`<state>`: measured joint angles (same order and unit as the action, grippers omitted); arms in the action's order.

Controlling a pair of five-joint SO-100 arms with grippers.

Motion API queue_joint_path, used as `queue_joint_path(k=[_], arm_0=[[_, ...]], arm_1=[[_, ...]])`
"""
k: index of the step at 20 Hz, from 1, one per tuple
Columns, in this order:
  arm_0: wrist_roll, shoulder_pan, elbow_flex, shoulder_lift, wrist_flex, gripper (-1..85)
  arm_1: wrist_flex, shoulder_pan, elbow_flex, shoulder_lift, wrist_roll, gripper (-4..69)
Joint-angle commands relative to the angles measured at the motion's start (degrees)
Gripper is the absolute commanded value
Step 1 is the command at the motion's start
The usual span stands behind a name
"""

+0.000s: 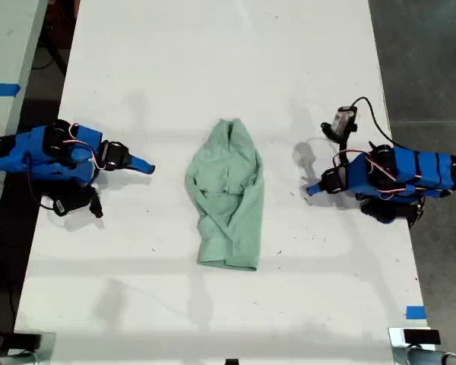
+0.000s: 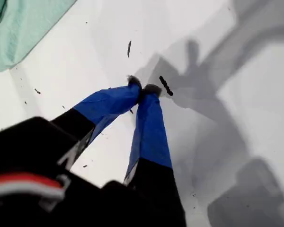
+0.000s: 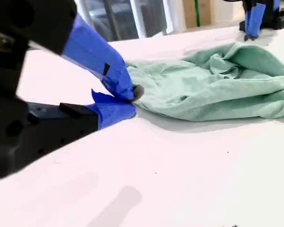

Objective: Fold t shirt

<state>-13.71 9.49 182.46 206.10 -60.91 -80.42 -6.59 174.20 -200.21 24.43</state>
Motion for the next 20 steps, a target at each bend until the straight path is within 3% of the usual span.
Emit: queue_joint_path(k=[1,20], arm_0=[[-0.4,2.8,1.1,0.5,1.1,-0.2],[0.3,3.7,1.6,0.5,1.1,-0.2]], arm_1=[[0.7,-0.5,2.2,-0.4,0.1,2.3],[0.7,-0.9,2.2,-0.4,0.1,2.3]])
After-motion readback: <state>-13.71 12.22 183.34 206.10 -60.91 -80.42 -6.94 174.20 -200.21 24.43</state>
